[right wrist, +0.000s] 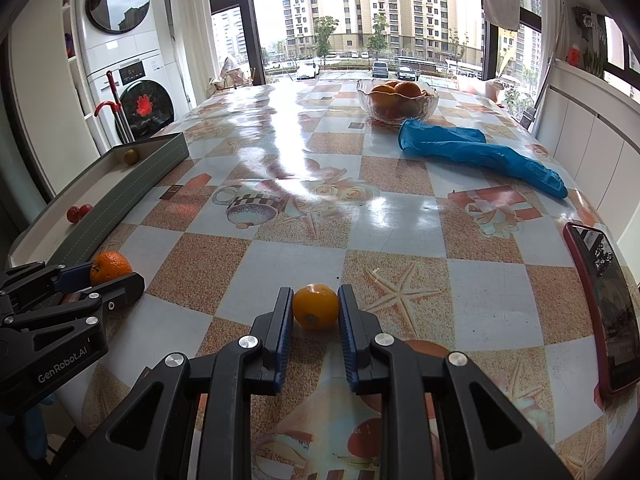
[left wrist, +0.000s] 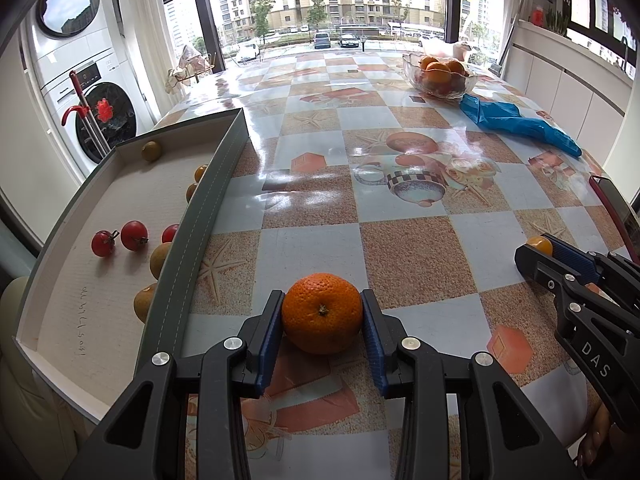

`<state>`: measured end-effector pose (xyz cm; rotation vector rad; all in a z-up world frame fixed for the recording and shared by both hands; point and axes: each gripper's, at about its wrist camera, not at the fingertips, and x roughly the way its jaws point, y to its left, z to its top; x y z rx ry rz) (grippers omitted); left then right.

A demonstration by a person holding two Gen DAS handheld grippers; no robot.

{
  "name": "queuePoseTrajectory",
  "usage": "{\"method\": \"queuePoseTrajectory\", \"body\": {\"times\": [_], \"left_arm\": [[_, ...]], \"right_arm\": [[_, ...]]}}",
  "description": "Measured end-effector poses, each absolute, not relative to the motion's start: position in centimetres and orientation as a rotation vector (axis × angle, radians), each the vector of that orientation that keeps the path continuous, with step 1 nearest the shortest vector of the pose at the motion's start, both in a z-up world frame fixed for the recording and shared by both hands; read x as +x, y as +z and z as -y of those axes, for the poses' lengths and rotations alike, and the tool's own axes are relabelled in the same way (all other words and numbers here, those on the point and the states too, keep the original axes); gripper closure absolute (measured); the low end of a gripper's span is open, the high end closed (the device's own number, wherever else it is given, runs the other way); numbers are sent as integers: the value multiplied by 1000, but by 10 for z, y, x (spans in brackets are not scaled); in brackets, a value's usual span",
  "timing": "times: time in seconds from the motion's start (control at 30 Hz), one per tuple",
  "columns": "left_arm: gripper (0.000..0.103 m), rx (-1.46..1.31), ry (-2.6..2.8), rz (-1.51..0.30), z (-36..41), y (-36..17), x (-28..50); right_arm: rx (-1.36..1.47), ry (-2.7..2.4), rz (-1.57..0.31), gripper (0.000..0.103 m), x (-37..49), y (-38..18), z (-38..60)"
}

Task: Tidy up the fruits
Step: 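Hold both mandarins raised above the table in the closed tools, then carry both mandarins over the gray tray and open both tools to release them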

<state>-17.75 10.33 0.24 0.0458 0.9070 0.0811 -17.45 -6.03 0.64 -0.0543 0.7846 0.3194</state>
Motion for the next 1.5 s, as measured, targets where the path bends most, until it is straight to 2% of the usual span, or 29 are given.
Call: {"method": "queuePoseTrajectory", "body": {"times": [1.2, 1.5], "left_arm": [[64, 55, 76, -908, -102, 3, -177], [64, 2, 4, -920, -102, 14, -175]], "right_arm": [[-61, 319, -785, 77, -174, 7, 59], [63, 382, -879, 78, -159, 13, 82]]}}
